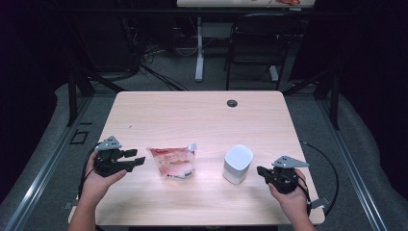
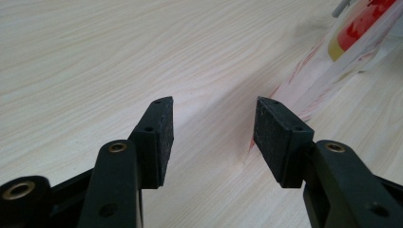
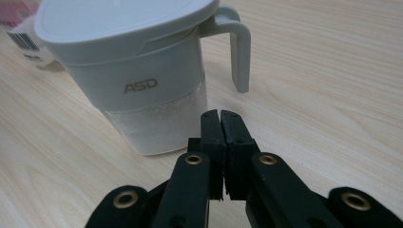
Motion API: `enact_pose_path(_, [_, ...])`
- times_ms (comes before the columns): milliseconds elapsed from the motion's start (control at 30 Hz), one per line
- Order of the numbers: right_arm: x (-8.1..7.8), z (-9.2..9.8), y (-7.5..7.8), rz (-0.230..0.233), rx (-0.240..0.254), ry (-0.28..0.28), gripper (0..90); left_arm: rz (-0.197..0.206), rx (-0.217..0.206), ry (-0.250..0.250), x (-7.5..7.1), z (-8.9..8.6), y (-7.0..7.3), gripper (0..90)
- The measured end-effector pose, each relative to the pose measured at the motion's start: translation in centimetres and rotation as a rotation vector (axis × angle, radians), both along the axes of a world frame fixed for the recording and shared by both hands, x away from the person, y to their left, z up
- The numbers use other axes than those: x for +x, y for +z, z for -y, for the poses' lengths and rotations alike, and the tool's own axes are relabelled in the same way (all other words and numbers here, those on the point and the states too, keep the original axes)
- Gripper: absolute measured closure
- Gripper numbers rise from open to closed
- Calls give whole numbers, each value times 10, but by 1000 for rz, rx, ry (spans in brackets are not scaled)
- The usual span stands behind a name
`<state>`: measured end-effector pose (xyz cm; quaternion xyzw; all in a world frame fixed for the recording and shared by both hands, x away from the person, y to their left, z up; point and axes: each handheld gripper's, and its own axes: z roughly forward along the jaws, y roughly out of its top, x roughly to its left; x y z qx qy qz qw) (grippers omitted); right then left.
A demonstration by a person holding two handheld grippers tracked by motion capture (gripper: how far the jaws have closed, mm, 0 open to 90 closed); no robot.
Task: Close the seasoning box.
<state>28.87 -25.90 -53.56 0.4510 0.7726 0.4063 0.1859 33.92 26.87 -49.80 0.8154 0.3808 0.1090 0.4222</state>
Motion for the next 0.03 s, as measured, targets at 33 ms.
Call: enact_pose_path(33, [1, 0, -1, -3, -6, 4, 882, 0, 0, 2, 0, 0, 0, 486])
